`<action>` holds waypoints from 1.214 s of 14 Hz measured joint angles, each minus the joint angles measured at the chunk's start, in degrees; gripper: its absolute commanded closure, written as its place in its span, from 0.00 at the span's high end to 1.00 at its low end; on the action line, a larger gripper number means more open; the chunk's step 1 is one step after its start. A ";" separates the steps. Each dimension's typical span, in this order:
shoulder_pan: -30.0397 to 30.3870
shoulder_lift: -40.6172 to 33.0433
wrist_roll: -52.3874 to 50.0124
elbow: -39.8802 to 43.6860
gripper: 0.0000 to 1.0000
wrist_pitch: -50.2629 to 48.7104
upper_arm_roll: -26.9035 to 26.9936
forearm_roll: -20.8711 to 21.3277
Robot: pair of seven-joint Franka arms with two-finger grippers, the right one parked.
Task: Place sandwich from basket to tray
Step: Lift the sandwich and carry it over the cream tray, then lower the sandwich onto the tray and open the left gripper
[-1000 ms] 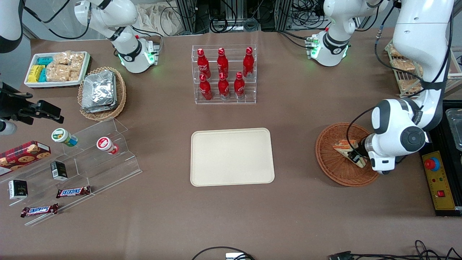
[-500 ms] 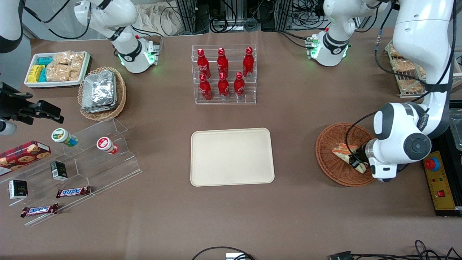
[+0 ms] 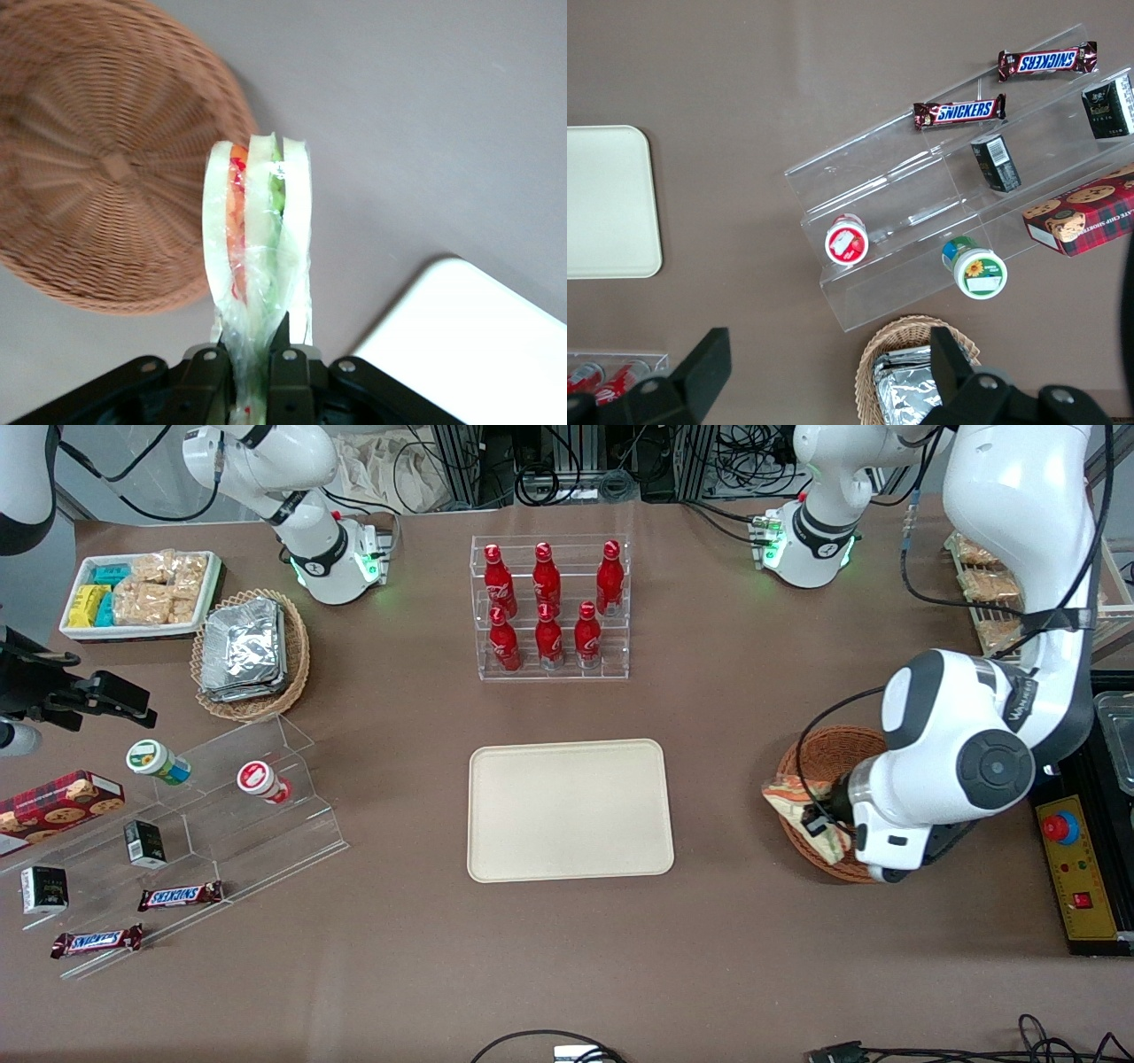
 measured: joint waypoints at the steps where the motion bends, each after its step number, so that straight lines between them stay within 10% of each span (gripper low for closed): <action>1: -0.72 1.22 0.34 0.93 0.00 -0.02 -1.44 -0.05; 9: -18.53 13.40 0.92 4.62 0.00 7.83 -3.52 3.92; 17: -19.96 18.67 4.38 5.27 0.03 13.38 -3.34 12.18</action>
